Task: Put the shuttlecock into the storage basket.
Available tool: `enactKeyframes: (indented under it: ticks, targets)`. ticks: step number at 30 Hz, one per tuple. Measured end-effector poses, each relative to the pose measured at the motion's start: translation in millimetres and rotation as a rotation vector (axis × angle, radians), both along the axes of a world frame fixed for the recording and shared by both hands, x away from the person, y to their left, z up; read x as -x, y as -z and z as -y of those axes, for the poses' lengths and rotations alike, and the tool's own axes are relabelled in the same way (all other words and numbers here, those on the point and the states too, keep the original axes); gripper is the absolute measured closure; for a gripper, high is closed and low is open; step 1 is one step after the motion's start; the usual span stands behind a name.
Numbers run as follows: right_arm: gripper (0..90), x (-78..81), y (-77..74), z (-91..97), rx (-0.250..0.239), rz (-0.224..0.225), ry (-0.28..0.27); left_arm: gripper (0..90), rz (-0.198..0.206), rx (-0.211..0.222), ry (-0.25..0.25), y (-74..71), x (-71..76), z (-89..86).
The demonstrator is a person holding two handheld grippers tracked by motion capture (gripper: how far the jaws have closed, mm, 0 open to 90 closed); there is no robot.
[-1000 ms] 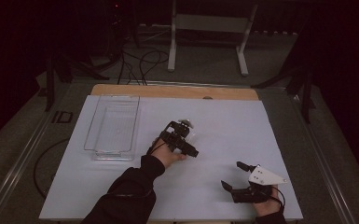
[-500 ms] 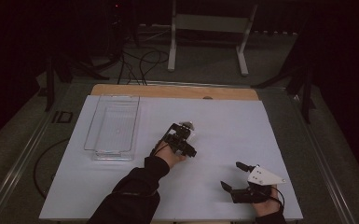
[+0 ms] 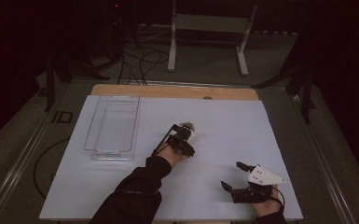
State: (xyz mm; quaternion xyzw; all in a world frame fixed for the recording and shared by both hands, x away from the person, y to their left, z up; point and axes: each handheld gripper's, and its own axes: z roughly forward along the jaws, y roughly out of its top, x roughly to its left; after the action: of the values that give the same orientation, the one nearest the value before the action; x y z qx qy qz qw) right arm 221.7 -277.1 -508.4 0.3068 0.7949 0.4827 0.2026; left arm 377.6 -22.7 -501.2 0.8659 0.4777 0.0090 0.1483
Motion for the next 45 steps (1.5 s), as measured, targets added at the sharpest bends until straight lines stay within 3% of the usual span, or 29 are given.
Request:
enactKeyframes:
  ticks: [2, 14, 18, 23, 30, 45]
  targets:
    - [9.9, -0.1, 0.1, 0.1, 0.001, 0.001, 0.0, 49.8, 0.006, -0.014, 0.009, 0.9, 0.1, 0.3]
    - [9.9, -0.3, 0.2, -0.1, 0.007, -0.001, 0.003, 63.6, 0.011, -0.004, 0.012, -0.7, -2.2, -0.6]
    - [9.9, -0.2, 0.0, 0.2, 0.004, 0.003, 0.005, 64.3, 0.001, 0.033, 0.021, -2.6, -3.9, -3.9]
    - [9.9, -0.4, 0.0, 0.2, 0.005, 0.004, 0.007, 65.3, 0.012, 0.019, 0.06, -4.6, -3.6, -3.8]
    - [9.9, -0.3, 0.0, 0.0, 0.006, 0.002, 0.007, 65.6, 0.002, 0.036, 0.115, -9.7, -4.1, -6.7]
    - [9.9, -0.3, 0.4, -0.4, 0.008, -0.003, 0.006, 65.9, 0.035, 0.065, 0.163, -36.1, -3.6, -27.0]
